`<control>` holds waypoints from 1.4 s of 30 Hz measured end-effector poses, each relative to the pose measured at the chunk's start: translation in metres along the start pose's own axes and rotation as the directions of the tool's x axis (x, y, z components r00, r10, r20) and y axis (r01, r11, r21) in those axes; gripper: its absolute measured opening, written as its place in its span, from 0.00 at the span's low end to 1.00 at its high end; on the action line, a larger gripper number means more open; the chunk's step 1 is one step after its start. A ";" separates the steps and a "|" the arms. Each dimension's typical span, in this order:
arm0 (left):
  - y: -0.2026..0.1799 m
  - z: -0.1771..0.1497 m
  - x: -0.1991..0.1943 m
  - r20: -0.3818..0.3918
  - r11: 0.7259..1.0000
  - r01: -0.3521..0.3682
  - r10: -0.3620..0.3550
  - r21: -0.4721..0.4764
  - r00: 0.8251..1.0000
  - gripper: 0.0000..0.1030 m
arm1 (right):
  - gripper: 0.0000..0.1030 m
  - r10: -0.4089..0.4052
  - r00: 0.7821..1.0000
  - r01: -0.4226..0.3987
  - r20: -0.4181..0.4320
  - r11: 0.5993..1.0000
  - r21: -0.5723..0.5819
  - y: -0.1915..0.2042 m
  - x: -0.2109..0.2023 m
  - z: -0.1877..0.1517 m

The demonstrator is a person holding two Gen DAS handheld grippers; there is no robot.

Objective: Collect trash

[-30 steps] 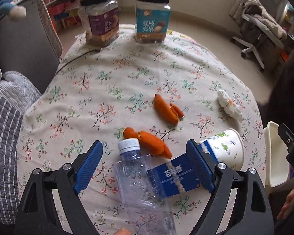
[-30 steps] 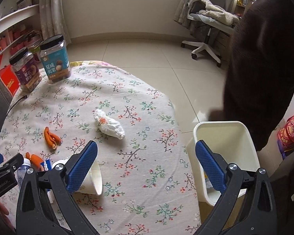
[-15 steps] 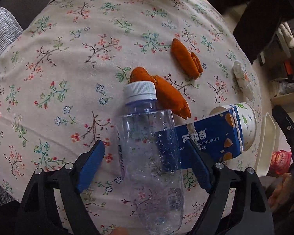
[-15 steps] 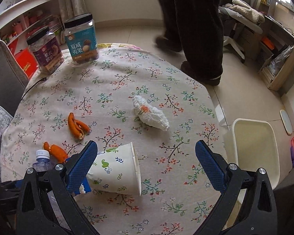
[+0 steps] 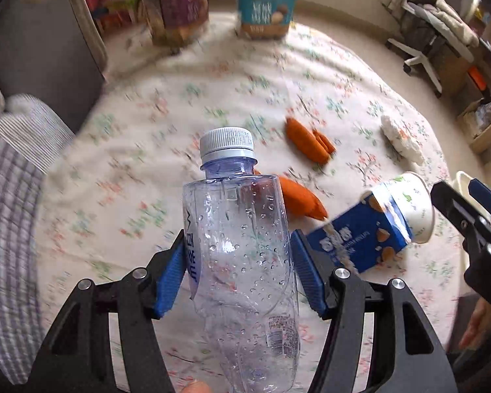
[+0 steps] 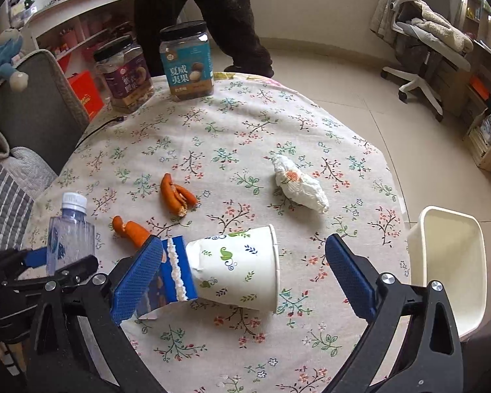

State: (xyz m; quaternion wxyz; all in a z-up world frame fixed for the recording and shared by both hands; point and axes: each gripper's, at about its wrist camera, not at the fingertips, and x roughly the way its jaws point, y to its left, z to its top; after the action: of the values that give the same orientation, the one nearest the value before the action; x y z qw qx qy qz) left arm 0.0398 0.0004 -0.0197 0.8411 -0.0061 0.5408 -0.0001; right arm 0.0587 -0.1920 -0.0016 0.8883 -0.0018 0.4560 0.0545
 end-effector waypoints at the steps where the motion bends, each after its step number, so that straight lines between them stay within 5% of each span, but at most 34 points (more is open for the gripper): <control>1: 0.003 0.003 -0.003 0.037 1.000 -0.024 0.023 0.012 0.999 0.60 | 0.91 0.013 1.000 -0.013 0.000 1.000 -0.008 0.004 0.000 -0.002; 7: 0.009 0.014 -0.024 0.172 0.994 -0.093 0.083 0.051 0.982 0.60 | 0.82 0.086 0.996 -0.088 -0.029 0.994 -0.058 0.023 0.007 -0.016; 16: 0.012 0.012 -0.032 0.182 0.997 -0.070 0.062 0.035 0.981 0.60 | 0.68 0.135 0.988 -0.141 -0.075 0.986 -0.087 0.045 0.030 -0.031; 18: 0.011 0.010 -0.033 0.188 0.997 -0.073 0.065 0.037 0.980 0.60 | 0.55 0.128 0.990 -0.134 -0.064 0.986 -0.102 0.048 0.030 -0.029; 20: 0.010 0.009 -0.035 0.200 0.996 -0.077 0.067 0.042 0.978 0.60 | 0.27 0.151 0.984 -0.159 -0.097 0.984 -0.081 0.048 0.033 -0.029; 30: 0.010 0.010 -0.044 0.250 0.996 -0.081 0.072 0.028 0.965 0.60 | 0.21 0.175 0.985 -0.175 -0.008 0.978 -0.115 0.054 0.002 -0.026; 34: 0.009 0.012 -0.050 0.283 0.996 -0.084 0.073 0.027 0.956 0.60 | 0.01 0.186 0.982 -0.179 0.034 0.973 -0.143 0.056 -0.015 -0.022; 42: 0.006 0.014 -0.052 0.294 0.997 -0.075 0.063 0.029 0.954 0.60 | 0.03 0.239 0.971 -0.239 -0.011 0.970 -0.034 0.036 -0.009 -0.023</control>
State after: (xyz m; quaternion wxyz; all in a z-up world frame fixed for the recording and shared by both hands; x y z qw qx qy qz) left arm 0.0309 0.0071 0.0338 0.9115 0.0296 0.4099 0.0194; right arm 0.0317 -0.1584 -0.0060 0.8736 0.0373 0.4547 0.1692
